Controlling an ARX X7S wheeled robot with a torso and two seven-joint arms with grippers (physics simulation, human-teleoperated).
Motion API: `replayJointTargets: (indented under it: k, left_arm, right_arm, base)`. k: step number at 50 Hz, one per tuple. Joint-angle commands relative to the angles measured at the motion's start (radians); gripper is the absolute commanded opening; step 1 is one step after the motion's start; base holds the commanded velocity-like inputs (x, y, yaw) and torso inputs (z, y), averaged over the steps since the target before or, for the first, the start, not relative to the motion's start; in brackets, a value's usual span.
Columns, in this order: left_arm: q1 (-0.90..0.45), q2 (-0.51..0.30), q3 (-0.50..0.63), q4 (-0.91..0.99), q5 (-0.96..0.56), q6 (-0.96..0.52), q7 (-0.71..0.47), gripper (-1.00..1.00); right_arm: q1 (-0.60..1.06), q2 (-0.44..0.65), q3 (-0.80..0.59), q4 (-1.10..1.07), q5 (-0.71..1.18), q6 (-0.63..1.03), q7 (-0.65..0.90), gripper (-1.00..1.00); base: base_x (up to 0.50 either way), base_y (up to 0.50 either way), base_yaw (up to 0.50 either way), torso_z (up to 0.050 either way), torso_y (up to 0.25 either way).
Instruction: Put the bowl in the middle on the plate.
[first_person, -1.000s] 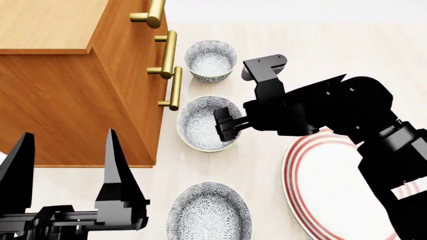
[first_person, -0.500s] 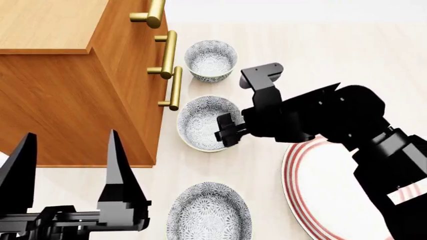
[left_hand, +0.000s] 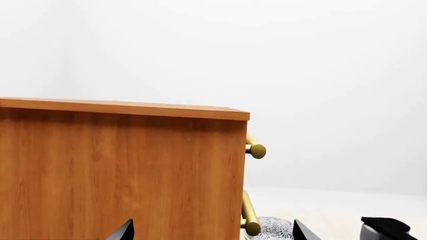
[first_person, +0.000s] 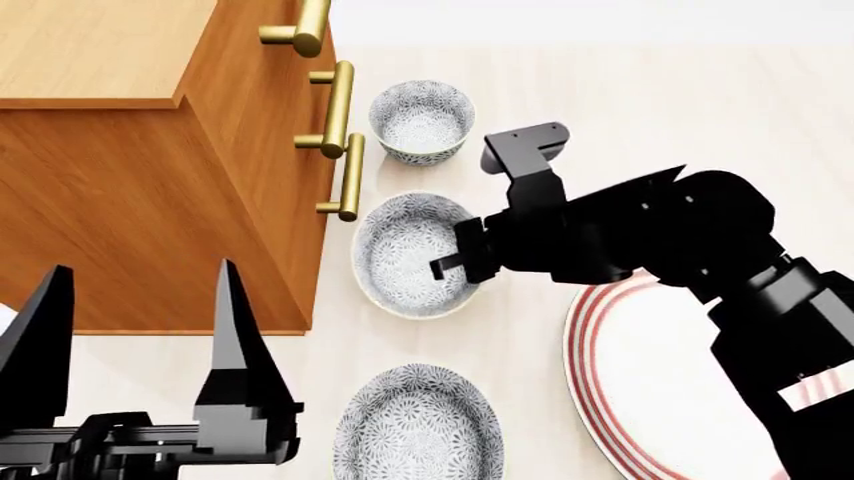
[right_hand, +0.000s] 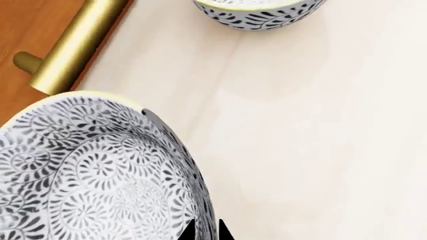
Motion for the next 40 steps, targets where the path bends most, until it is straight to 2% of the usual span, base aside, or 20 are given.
replayJointTargets:
  k: [1,27,40]
  left_arm:
    - [0.006,0.003,-0.006,-0.002,-0.001,0.002,0.003,1.0]
    - [0.023,0.005,-0.02,-0.012,-0.014,0.031,0.015,1.0]
    - [0.028,0.004,-0.027,-0.011,-0.013,0.031,0.017,1.0]
  right_arm:
    - [0.005,0.016,-0.008,-0.02,0.006,0.017,0.016,-1.0]
    - [0.127,0.122,0.009,-0.158,0.045,0.116,0.064,-1.0]
    - [0.179,0.196,0.054,-0.227,0.145,0.188,0.132,-1.0]
  base:
    - [0.0,0.0,0.0,0.0,0.0]
    - [0.0,0.0,0.0,0.0,0.0]
    - [0.0,0.0,0.0,0.0,0.0]
